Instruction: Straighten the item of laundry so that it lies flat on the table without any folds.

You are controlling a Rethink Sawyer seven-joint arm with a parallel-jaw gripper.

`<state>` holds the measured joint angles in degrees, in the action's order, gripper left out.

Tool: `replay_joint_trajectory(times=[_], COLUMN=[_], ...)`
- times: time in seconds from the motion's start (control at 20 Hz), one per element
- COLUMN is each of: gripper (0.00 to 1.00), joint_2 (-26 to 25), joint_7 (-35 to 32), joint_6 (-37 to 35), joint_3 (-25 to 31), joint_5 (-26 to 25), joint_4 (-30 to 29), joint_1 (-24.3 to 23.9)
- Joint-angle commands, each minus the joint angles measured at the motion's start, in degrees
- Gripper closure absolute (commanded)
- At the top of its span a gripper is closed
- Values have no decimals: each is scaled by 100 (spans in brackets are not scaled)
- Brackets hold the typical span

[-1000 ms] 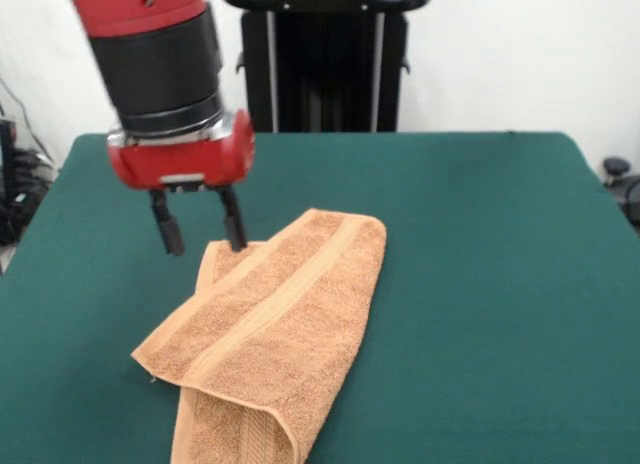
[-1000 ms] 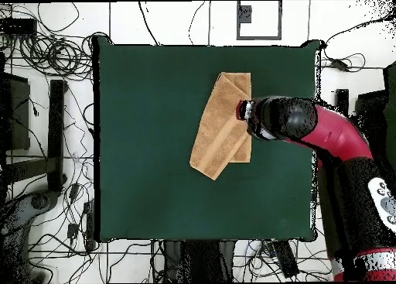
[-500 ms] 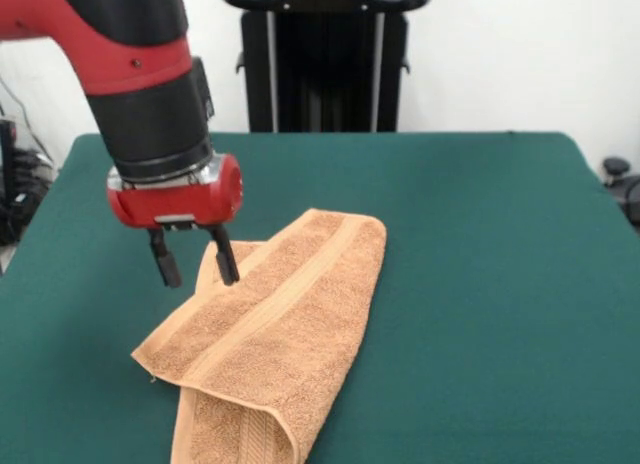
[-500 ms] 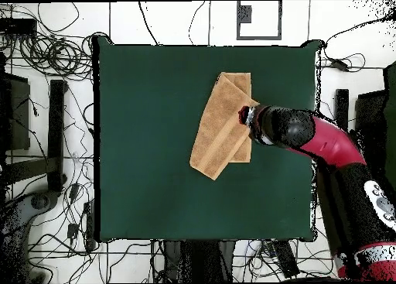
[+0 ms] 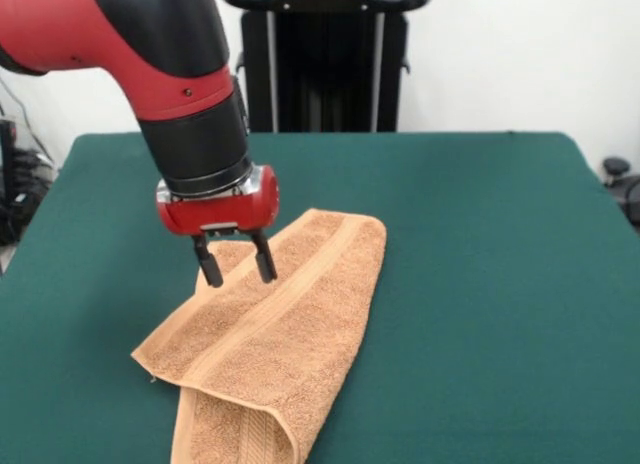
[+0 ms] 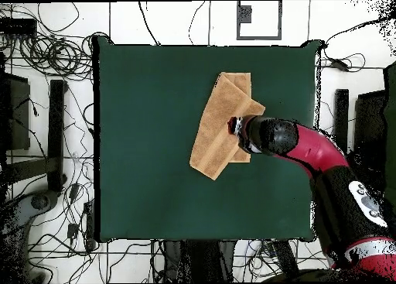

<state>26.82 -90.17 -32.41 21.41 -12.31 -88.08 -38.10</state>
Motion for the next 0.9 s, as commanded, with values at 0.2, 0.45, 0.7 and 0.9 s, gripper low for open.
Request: replay_joint_trajectory(times=[0.2, 0.45, 0.7, 0.9], gripper=[0, 0, 0, 0], joint_2=[-94, -101, -178, -249], joint_7=[-85, -73, -29, 75], joint_6=[316, 337, 392, 376], joint_3=[524, 511, 509, 548], joint_5=[-167, -180, -213, -229], joint_4=[-447, -481, -491, -478], joint_1=[228, 194, 136, 46])
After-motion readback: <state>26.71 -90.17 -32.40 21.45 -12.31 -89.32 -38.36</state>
